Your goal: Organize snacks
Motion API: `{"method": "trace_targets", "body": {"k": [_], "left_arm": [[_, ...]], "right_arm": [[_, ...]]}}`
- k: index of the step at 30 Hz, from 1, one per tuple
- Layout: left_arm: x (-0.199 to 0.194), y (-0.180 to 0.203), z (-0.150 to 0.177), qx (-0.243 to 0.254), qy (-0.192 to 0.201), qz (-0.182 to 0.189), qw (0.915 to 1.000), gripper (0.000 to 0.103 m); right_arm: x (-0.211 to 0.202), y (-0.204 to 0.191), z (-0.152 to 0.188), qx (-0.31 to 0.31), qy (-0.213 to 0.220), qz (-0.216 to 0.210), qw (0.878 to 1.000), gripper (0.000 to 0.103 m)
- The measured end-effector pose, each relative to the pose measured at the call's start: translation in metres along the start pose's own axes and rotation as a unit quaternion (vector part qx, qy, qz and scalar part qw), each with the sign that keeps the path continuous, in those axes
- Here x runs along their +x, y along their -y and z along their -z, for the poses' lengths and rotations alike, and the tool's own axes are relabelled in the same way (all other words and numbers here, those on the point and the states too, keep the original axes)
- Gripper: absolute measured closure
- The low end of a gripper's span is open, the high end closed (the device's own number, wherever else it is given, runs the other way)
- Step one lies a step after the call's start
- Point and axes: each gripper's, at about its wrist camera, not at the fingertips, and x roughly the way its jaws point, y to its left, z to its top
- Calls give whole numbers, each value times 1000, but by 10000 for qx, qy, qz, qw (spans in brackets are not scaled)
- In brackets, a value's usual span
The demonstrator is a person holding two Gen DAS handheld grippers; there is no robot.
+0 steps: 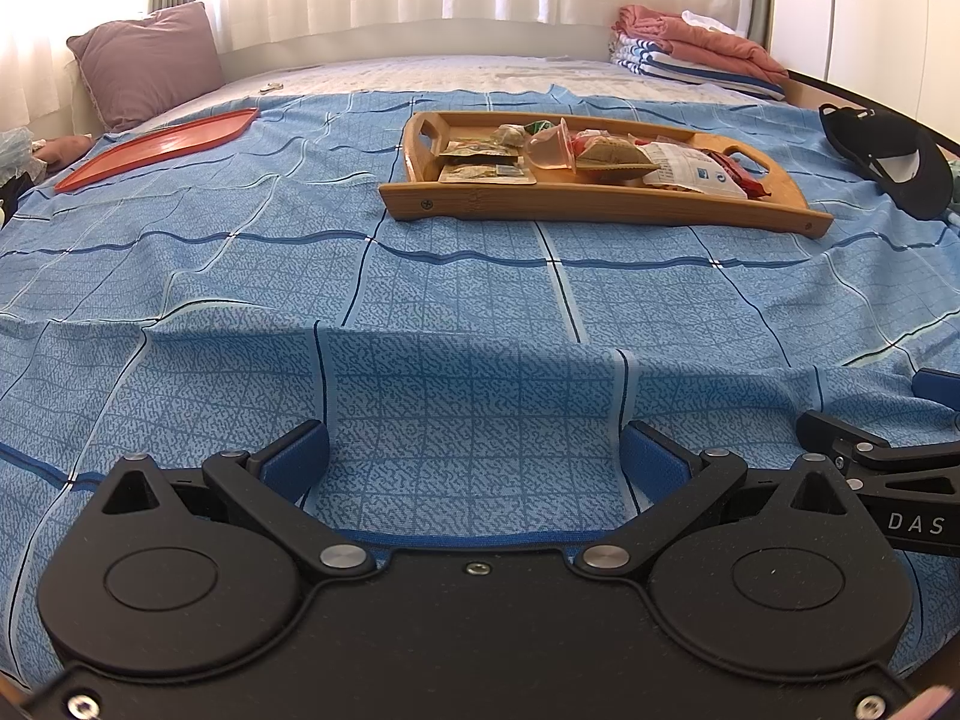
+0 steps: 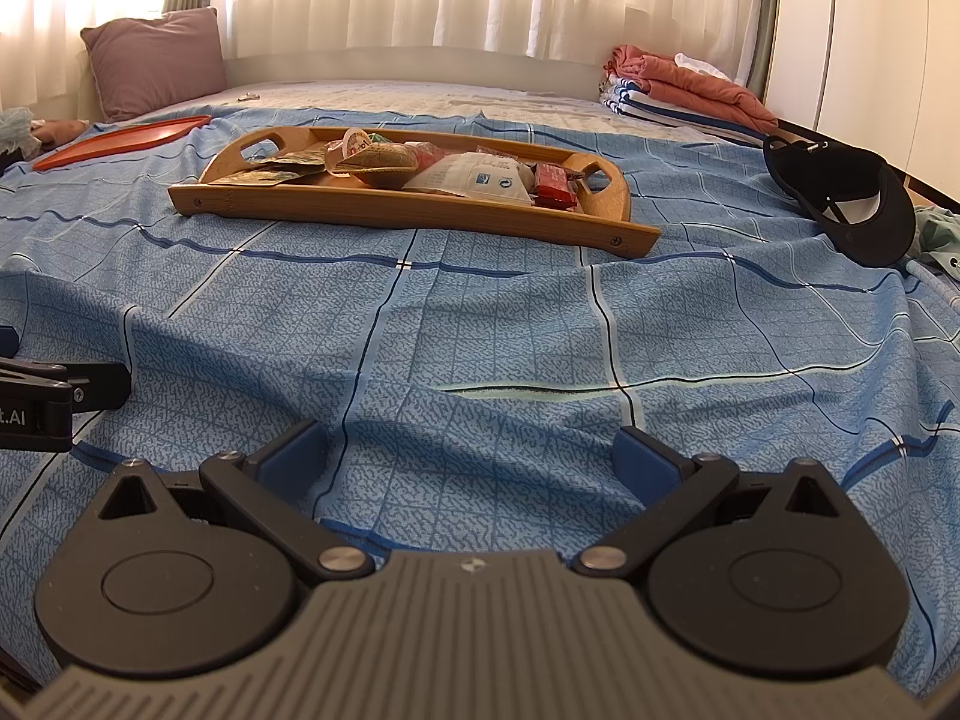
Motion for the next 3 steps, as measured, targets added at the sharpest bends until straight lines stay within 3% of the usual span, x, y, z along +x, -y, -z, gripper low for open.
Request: {"method": "trace_targets", "body": {"k": [3], "left_arm": [[0,0,0,-1,5,6,10000,0]], "right_arm": [[0,0,0,0,3,1,10000,0]]}}
